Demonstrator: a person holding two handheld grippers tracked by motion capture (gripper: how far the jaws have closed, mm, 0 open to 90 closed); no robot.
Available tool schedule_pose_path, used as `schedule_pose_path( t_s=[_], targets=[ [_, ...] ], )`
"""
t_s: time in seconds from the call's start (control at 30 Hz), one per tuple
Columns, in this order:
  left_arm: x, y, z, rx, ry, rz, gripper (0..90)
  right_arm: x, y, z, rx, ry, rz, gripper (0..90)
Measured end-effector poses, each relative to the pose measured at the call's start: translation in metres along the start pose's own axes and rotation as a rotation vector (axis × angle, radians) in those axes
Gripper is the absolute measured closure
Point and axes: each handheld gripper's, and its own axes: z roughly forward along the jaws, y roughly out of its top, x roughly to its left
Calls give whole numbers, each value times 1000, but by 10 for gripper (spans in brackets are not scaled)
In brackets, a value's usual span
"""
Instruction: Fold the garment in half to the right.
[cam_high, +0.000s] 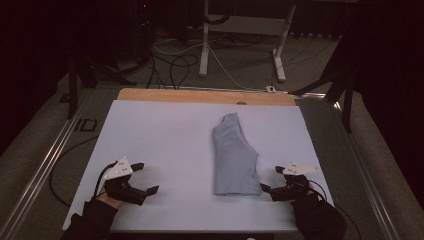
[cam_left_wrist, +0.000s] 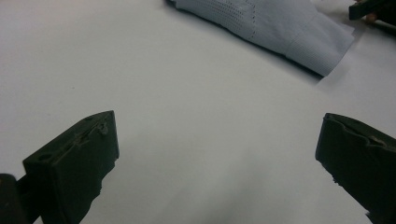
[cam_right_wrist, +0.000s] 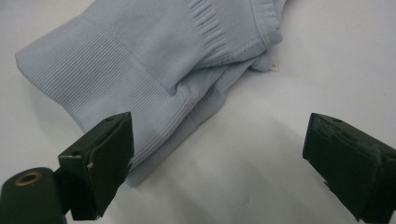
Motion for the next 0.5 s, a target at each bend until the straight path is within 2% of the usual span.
schedule_pose_path(
  t_s=[0.07,0.3,0.5],
  targets=[
    [1,-1,0,-2,3,-3,5,-1,1,1,-16,6,15,91],
    [0,-1,0,2,7,2,5,-1,0,3,-15,-2,31,91],
    [1,-1,-1,-2,8,2,5,1,1,4,-4,-6,14,91]
  ],
)
